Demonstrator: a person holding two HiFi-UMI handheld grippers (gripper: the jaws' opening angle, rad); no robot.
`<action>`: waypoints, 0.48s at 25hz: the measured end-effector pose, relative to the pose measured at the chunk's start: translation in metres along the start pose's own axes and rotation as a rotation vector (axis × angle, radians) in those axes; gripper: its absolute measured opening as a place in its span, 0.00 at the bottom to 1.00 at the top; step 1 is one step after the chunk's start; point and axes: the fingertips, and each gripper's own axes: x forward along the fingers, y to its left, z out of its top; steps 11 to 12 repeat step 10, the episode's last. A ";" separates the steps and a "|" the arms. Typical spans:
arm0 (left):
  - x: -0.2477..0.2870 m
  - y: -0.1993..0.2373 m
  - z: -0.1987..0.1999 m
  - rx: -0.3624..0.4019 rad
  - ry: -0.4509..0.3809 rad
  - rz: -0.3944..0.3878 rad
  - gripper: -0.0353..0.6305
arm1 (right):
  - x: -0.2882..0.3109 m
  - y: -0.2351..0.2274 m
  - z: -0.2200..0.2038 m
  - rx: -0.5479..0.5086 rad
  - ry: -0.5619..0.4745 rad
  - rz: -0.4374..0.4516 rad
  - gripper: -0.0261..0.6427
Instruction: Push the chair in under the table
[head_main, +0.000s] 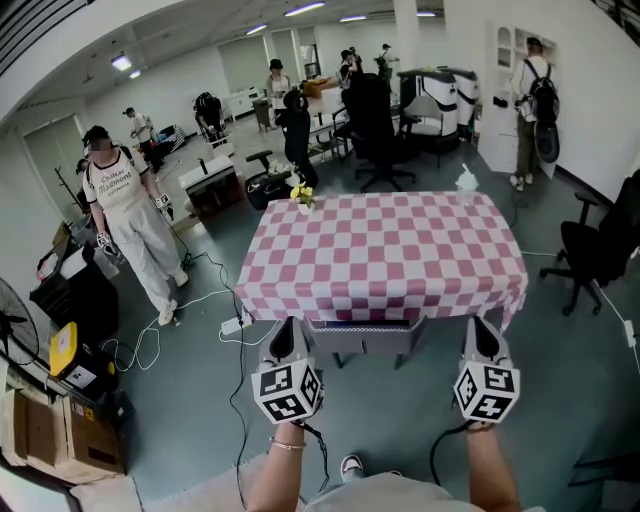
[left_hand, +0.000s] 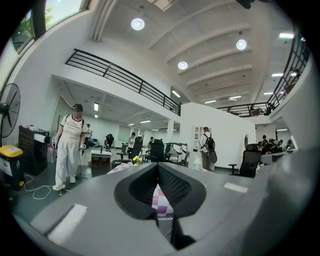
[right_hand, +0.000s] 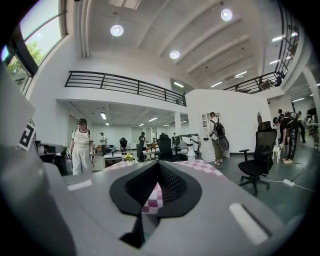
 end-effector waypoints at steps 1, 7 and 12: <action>0.000 0.000 0.000 -0.002 0.001 -0.001 0.05 | 0.000 0.000 0.000 0.001 0.001 0.000 0.05; 0.000 0.000 -0.009 -0.005 0.018 -0.006 0.05 | -0.003 -0.002 -0.003 0.005 0.008 -0.006 0.05; 0.002 0.000 -0.013 -0.007 0.025 -0.006 0.05 | -0.001 -0.001 -0.005 0.004 0.012 -0.005 0.05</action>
